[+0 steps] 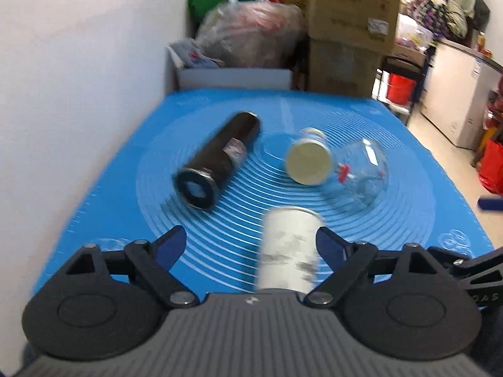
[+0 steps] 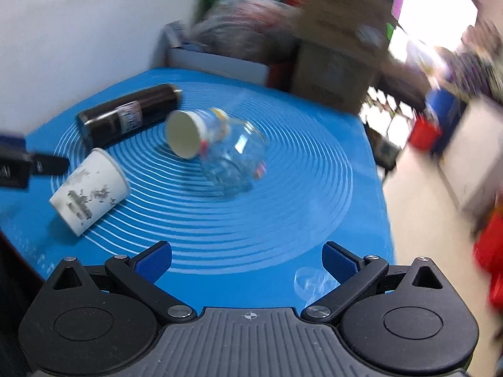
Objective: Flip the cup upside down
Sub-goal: 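Lift the white paper cup with the left gripper and rotate it rim-down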
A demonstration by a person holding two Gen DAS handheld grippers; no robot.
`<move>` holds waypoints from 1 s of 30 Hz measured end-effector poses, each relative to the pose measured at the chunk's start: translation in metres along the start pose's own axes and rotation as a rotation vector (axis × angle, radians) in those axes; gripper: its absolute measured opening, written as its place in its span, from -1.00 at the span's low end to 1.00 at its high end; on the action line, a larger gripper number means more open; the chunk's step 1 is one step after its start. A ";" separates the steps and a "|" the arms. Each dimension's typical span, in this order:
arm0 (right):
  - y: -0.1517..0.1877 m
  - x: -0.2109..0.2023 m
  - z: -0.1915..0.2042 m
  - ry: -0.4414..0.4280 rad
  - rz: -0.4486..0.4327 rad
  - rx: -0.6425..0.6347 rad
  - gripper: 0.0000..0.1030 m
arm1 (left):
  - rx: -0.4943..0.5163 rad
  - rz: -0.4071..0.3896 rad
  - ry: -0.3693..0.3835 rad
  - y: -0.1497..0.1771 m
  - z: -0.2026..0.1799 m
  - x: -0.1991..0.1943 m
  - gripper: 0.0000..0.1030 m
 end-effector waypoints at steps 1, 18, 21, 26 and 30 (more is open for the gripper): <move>-0.009 0.000 0.006 0.007 0.011 -0.066 1.00 | -0.005 -0.005 -0.025 0.000 0.008 0.001 0.82; -0.017 0.079 0.185 0.187 0.362 -1.772 1.00 | -0.123 0.016 -0.187 0.036 0.110 0.034 0.82; -0.002 0.091 0.195 0.187 0.349 -2.051 1.00 | -0.133 0.023 -0.189 0.039 0.117 0.036 0.82; 0.012 0.109 0.200 0.160 0.442 -2.270 1.00 | -0.151 0.032 -0.190 0.041 0.125 0.042 0.83; 0.027 0.117 0.193 0.100 0.501 -2.392 0.96 | -0.151 0.037 -0.185 0.041 0.125 0.044 0.83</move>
Point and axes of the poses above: each gripper's, at about its wrist camera, not at the fingertips, and x roughly the way its jaws point, z to its left, y to its underside, the point moved 7 cm from there along x, roughly the way its jaws point, and after that the axes turned 13 degrees about -y, right-handed, at the moved point
